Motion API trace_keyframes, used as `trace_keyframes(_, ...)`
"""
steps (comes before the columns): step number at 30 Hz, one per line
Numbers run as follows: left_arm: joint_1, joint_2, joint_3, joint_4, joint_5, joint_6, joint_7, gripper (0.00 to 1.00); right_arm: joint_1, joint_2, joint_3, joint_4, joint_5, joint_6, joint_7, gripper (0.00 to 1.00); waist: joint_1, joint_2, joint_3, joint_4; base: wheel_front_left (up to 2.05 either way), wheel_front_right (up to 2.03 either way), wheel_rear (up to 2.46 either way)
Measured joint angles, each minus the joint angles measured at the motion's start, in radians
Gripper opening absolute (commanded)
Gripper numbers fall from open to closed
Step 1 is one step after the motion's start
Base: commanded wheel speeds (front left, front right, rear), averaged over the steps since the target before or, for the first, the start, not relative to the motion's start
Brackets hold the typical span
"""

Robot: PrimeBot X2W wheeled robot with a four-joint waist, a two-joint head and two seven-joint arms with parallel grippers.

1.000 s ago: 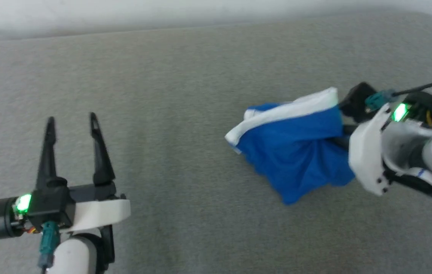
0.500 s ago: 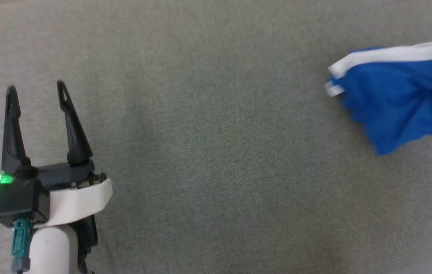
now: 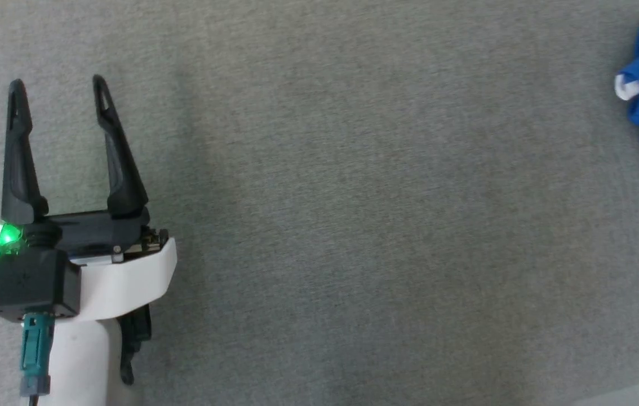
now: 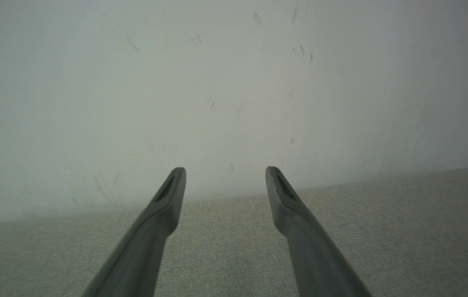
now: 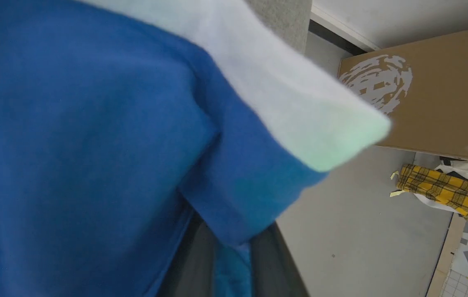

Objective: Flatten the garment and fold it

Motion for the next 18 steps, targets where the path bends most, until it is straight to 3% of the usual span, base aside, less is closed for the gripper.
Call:
trace_keyframes(1, -0.002, 0.001, -0.003, 0.001, 0.0, 0.005, 0.0, 1.0, 0.0, 0.013, -0.005, 0.02, 0.0, 0.0, -0.002, 0.0, -0.0001, 0.0, 0.002, 0.005, 0.0, 0.0, 0.0)
trace_keyframes(2, -0.002, 0.003, -0.006, 0.004, -0.001, 0.006, 0.0, 1.0, 0.0, 0.025, -0.01, 0.036, 0.0, 0.0, -0.01, 0.16, -0.0001, 0.0, 0.001, 0.009, 0.0, 0.0, 0.0)
trace_keyframes(3, -0.002, 0.004, -0.007, 0.008, -0.002, 0.008, 0.0, 1.0, 0.0, 0.035, -0.017, 0.054, -0.002, 0.0, -0.017, 0.48, -0.0001, 0.0, -0.002, 0.011, 0.0, 0.0, 0.0)
trace_keyframes(4, -0.002, 0.005, -0.01, 0.015, -0.003, 0.009, 0.0, 1.0, 0.0, 0.041, -0.024, 0.07, -0.003, 0.0, -0.022, 1.0, -0.0002, 0.0, -0.008, 0.014, 0.0, 0.0, 0.0)
trace_keyframes(9, 0.018, 0.004, -0.02, 0.045, -0.009, 0.023, 0.0, 1.0, -0.007, 0.041, -0.035, 0.109, -0.071, 0.0, -0.113, 1.0, -0.0003, 0.0, -0.06, 0.027, 0.0, 0.0, 0.0)
trace_keyframes(12, 0.064, 0.008, -0.015, 0.075, -0.016, 0.031, 0.0, 1.0, -0.021, 0.036, -0.036, 0.095, -0.155, 0.0, -0.217, 1.0, -0.0004, 0.0, -0.11, 0.031, 0.0, 0.0, 0.0)
trace_keyframes(18, 0.135, 0.011, -0.006, 0.115, -0.026, 0.039, 0.0, 1.0, -0.047, 0.078, -0.13, 0.075, -0.272, 0.0, -0.427, 1.0, -0.0005, 0.0, -0.22, 0.032, 0.0, 0.0, 0.0)
